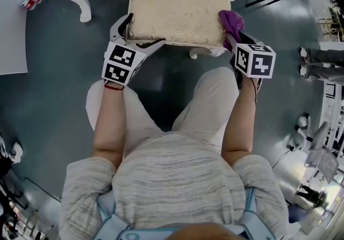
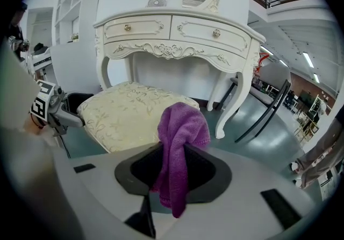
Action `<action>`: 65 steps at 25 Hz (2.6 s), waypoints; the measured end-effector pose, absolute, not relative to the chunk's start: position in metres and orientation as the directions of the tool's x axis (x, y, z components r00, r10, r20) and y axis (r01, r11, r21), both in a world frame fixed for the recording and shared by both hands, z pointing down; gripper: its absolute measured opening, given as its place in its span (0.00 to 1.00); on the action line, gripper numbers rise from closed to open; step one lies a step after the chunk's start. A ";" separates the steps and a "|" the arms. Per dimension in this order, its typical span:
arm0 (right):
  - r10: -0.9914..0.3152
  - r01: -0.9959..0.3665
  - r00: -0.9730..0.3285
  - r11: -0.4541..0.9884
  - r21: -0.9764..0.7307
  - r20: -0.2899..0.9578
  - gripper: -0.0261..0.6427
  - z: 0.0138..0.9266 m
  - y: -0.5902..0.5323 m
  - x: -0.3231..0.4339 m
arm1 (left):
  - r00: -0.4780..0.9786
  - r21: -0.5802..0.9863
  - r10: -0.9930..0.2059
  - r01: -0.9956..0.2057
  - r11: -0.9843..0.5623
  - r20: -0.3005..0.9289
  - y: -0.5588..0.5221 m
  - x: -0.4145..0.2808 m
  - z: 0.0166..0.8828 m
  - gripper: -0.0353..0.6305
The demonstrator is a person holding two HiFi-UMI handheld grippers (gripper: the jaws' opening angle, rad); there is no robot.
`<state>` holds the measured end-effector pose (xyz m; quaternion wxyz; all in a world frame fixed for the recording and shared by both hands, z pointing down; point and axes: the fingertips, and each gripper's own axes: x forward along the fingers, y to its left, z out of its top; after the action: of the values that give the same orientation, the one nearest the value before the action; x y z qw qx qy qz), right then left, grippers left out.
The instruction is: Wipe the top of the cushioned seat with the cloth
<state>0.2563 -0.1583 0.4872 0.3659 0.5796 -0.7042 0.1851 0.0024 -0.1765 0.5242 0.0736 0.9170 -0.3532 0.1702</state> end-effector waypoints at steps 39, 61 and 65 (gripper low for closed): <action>-0.638 -0.895 -0.258 0.441 0.070 0.726 0.20 0.484 -0.167 0.148 | 0.715 0.010 -0.591 -0.640 -0.768 0.373 -0.175 0.001 0.525 0.89; -0.584 -0.816 -0.386 0.577 0.031 0.714 0.20 0.483 -0.168 0.073 | 0.736 0.028 -0.561 -0.615 -0.788 0.379 -0.169 -0.001 0.521 0.89; -0.573 -0.799 -0.406 0.601 0.027 0.712 0.20 0.483 -0.169 0.061 | 0.745 0.028 -0.540 -0.596 -0.802 0.391 -0.166 -0.003 0.520 0.89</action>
<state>0.0610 -0.1687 0.4828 0.3508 0.4168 -0.8229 0.1614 -0.0034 -0.1660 0.5205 0.0758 0.9311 -0.3053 0.1849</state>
